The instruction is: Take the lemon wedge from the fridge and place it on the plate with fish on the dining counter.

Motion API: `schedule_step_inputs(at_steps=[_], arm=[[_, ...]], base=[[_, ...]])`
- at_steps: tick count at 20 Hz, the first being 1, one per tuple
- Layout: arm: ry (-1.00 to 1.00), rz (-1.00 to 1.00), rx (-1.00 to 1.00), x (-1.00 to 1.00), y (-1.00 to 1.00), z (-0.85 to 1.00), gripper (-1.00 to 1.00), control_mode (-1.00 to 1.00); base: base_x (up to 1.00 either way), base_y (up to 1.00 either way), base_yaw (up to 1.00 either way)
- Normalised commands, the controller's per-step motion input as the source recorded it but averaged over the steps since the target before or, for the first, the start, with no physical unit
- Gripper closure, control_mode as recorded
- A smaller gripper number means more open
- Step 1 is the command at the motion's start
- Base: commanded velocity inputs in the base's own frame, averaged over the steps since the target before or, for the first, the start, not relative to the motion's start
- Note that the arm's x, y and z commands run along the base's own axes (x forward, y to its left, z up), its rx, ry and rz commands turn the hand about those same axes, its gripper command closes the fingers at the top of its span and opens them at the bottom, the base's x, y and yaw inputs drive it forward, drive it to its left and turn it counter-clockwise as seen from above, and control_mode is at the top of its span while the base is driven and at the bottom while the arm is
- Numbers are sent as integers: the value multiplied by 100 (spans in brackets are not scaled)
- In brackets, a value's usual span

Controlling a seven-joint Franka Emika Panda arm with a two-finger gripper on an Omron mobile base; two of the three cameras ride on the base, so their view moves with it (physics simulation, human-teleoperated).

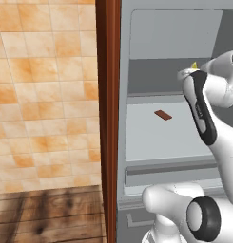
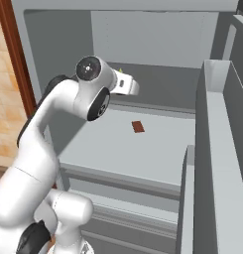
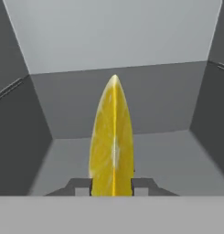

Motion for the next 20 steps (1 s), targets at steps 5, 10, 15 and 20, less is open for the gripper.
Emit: schedule_step_inputs(at_steps=[5, 10, 15, 20], arm=[[8, 0, 21, -100, 73, 42, 100, -100], [18, 0, 17, -100, 94, -15, 100, -100], [-1, -6, 1, -100, 64, -81, 100, -100], [-16, -6, -10, -61, 2, -38, 100, -100]], base=[[0, 0, 0], [0, 0, 0], [0, 0, 0], [0, 0, 0]])
